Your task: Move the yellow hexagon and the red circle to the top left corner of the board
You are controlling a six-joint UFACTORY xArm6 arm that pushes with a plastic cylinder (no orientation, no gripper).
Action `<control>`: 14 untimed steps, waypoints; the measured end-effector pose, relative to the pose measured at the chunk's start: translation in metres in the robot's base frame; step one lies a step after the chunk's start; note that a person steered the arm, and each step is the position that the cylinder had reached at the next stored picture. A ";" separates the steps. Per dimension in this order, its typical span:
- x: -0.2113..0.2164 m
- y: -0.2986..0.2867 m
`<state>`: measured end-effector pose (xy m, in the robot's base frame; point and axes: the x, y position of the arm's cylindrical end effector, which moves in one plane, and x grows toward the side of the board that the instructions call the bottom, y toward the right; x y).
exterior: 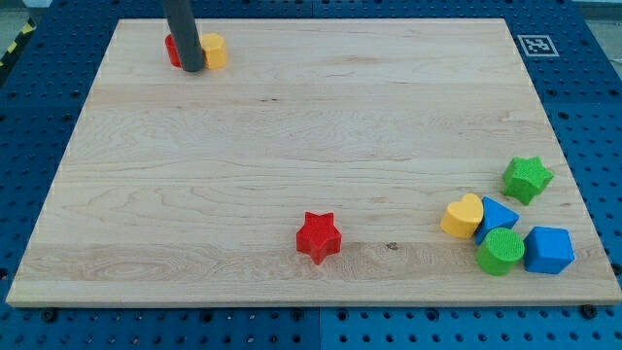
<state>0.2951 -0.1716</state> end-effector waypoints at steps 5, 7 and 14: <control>-0.027 -0.053; 0.005 -0.050; -0.026 0.050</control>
<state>0.2688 -0.1220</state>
